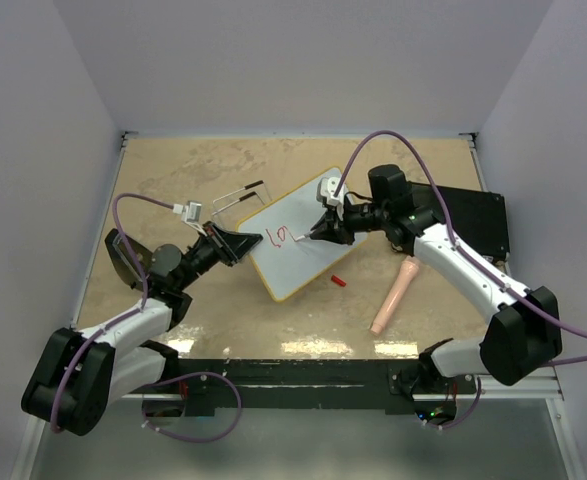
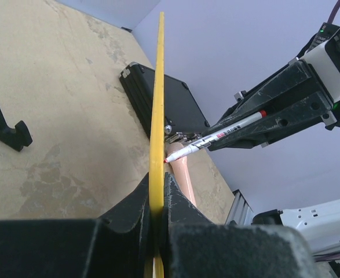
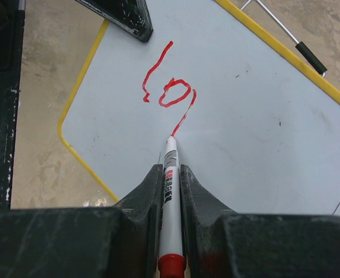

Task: Write a sentence on the whiteboard

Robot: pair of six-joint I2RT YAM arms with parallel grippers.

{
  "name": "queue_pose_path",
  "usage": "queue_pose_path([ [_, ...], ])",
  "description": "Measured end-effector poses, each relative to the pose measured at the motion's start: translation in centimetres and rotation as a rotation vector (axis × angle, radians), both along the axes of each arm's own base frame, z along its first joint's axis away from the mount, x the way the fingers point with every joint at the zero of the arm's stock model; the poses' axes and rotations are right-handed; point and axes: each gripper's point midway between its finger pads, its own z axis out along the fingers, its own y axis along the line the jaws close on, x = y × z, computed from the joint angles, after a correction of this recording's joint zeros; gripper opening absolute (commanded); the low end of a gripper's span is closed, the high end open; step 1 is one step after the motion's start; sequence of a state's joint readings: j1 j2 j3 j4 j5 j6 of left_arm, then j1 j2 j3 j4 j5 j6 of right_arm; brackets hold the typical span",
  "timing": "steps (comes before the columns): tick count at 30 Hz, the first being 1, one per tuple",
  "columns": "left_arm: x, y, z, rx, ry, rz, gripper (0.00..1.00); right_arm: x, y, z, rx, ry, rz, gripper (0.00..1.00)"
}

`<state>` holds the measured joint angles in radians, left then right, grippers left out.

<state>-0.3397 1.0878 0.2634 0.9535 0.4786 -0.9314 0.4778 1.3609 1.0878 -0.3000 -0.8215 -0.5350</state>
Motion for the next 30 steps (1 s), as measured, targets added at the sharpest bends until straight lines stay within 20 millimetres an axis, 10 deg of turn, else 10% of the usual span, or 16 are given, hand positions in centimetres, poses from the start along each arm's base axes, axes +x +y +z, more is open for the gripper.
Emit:
queue_pose_path([
  [30,-0.4,-0.6,-1.5,0.020,0.038,-0.061,0.00,1.2,-0.1,1.7,0.030,-0.040,-0.073,0.00],
])
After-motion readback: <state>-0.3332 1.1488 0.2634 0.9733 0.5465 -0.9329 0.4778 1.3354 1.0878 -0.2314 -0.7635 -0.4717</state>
